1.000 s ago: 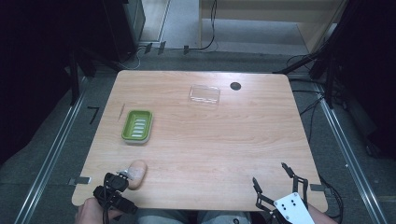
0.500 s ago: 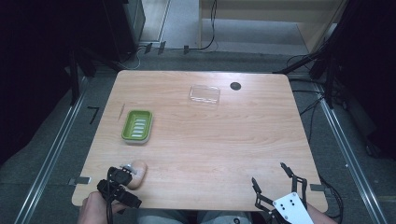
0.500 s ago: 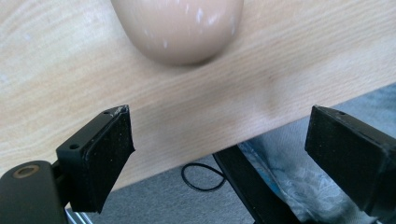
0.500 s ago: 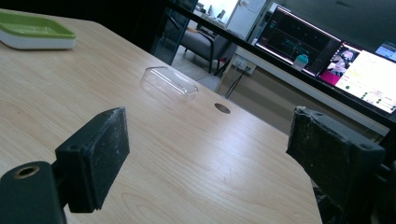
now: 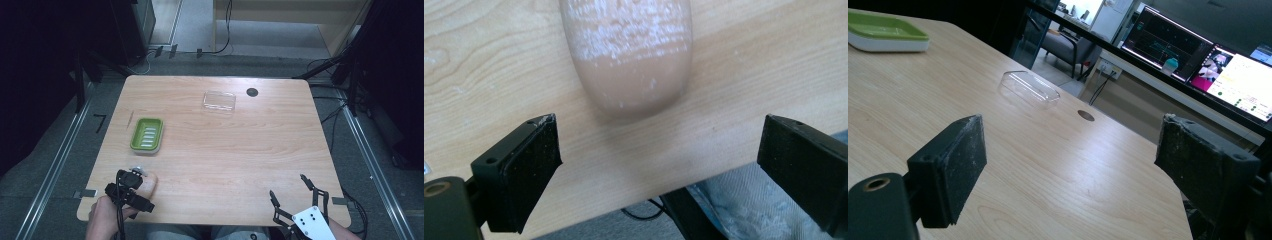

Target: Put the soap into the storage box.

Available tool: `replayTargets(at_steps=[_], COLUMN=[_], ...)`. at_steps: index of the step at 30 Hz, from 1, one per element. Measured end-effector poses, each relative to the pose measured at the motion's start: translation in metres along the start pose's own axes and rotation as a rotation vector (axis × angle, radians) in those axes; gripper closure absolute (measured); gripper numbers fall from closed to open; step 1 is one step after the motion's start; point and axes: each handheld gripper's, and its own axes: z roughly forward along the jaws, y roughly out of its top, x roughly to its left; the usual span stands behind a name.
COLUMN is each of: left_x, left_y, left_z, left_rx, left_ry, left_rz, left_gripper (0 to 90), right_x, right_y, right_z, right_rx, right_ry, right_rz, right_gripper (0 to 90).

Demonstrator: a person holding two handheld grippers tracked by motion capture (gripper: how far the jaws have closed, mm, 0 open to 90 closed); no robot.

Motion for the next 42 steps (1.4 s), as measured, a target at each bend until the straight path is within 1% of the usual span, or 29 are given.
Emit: replayTargets(at_steps=[6,9,10,11,15,16,17,20,21,22,24,30,31,33,35,37,42], left_x=[0.003,0.004,0.004,0.005,0.005,0.006,0.007,0.01,0.01,0.01,0.01,0.011,0.011,0.012,0.012,0.013,0.014], left_y=[0.007,0.011,0.013,0.014,0.018,0.019,0.02,0.023,0.025,0.026,0.029,0.034,0.035,0.037,0.038,0.04,0.044], left_z=[0.003,0.002,0.002,0.002,0.004,0.005,0.005,0.006,0.006,0.007,0.008,0.013,0.013,0.015,0.016,0.017,0.022], left_rx=[0.0,-0.013,-0.013,-0.013,-0.015,-0.008,-0.011,-0.011,-0.018,-0.017,-0.017,-0.004,-0.009,-0.005,-0.009,-0.009,0.009], left_ry=[-0.003,0.001,0.001,-0.003,0.0,-0.001,0.001,-0.008,-0.012,-0.012,-0.006,-0.01,-0.004,-0.011,0.0,-0.001,-0.004], left_rz=[-0.01,-0.008,-0.015,-0.009,-0.016,-0.023,-0.02,-0.03,-0.033,-0.038,-0.038,-0.037,-0.042,-0.041,-0.048,-0.061,-0.064], left_gripper=[3.3,3.2,3.2,3.2,1.8,1.8,1.8,1.8,1.8,1.8,1.8,1.4,1.4,1.4,1.5,1.4,1.6], right_x=[0.0,0.0,0.0,0.0,0.0,0.0,0.0,0.0,0.0,0.0,0.0,0.0,0.0,0.0,0.0,0.0,0.0], right_y=[0.0,0.0,0.0,0.0,0.0,0.0,0.0,0.0,0.0,0.0,0.0,0.0,0.0,0.0,0.0,0.0,0.0], right_z=[0.0,0.0,0.0,0.0,0.0,0.0,0.0,0.0,0.0,0.0,0.0,0.0,0.0,0.0,0.0,0.0,0.0], right_rx=[-0.001,0.001,0.001,0.001,0.0,0.0,0.001,0.001,0.0,0.001,0.001,0.002,0.001,0.002,0.001,0.001,0.001], right_ry=[0.0,-0.001,-0.001,0.0,0.0,0.0,0.0,0.0,0.0,-0.001,0.0,0.001,0.001,0.001,0.0,0.001,0.001], right_rz=[0.001,0.002,0.004,0.002,0.004,0.004,0.004,0.003,0.0,0.002,0.003,0.003,0.003,0.003,0.003,0.003,0.003], right_gripper=[13.2,13.1,13.1,13.2,13.1,13.2,13.1,13.2,13.2,13.2,13.2,13.1,13.2,13.2,13.1,13.2,13.1])
